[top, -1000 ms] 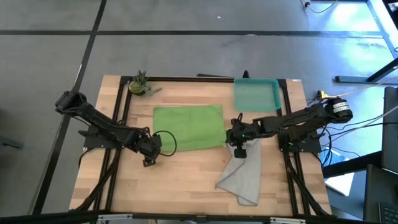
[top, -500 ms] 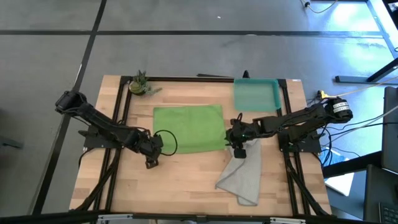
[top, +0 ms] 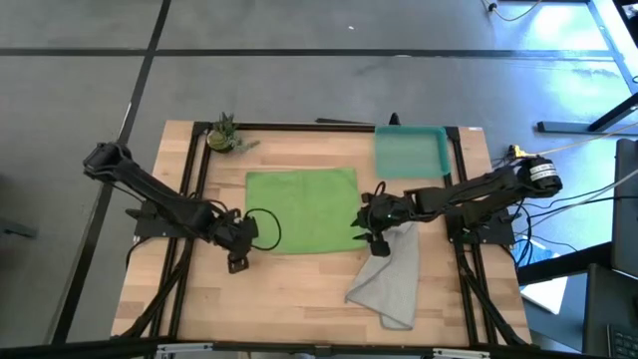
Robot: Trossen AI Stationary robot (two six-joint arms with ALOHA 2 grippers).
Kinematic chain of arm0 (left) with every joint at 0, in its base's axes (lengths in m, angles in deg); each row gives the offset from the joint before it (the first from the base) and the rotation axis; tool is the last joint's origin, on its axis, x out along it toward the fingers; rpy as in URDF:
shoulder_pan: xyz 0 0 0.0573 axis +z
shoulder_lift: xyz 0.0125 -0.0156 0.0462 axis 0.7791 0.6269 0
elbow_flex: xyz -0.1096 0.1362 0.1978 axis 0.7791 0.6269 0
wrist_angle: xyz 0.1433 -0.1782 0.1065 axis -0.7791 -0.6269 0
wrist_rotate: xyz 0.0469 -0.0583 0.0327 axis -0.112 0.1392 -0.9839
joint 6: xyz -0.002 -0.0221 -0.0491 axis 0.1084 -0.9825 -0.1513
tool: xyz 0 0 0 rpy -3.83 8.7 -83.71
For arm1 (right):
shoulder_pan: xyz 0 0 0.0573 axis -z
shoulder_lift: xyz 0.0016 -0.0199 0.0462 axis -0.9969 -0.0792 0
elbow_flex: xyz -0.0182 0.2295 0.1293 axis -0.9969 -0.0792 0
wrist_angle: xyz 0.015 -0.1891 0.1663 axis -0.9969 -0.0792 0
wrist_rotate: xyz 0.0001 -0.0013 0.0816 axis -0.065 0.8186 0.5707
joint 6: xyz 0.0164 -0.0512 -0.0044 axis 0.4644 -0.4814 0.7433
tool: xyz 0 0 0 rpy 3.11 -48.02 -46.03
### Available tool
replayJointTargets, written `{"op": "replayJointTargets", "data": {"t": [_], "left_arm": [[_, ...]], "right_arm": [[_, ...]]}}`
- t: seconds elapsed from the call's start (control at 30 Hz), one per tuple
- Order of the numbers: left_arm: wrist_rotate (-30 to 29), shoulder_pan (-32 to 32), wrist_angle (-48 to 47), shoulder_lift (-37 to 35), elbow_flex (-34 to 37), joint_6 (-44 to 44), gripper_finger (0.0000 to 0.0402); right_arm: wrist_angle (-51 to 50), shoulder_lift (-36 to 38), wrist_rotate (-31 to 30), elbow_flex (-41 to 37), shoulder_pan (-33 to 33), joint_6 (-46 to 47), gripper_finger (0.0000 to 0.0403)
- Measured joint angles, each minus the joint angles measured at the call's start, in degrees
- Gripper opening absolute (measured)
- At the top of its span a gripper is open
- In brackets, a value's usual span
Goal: Roll microfiber towels into tight, uniform cylinder then place into a basket
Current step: Fold the green microfiber cloth
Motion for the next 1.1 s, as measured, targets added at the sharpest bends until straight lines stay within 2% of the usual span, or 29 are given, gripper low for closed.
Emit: {"op": "replayJointTargets", "data": {"t": [0.17, 0.27, 0.57, 0.67, 1.1], "left_arm": [[-18.9, 1.1, -1.9, -2.2, -0.3, 3.9, 0.0086], [-22.1, 4.0, -1.5, -1.4, 1.0, 5.9, 0.0086], [-21.7, 13.9, 5.4, 3.1, 8.5, 4.9, 0.0081], [-19.8, 15.2, 6.4, 4.1, 10.9, 4.9, 0.0081], [-7.6, 11.9, 15.5, 4.2, 17.5, 6.1, 0.0081]], "right_arm": [[3.9, -4.9, 0.0, 0.0, 0.1, 0.0, 0.0188], [6.1, -7.6, -0.1, 0.0, 0.1, 0.3, 0.0188], [8.1, -13.1, -0.4, 0.0, 1.3, 1.4, 0.0188], [8.0, -14.8, -3.9, 0.0, 2.3, 3.3, 0.0188], [8.4, -16.7, -4.7, 0.1, 8.6, 0.9, 0.0188]]}}
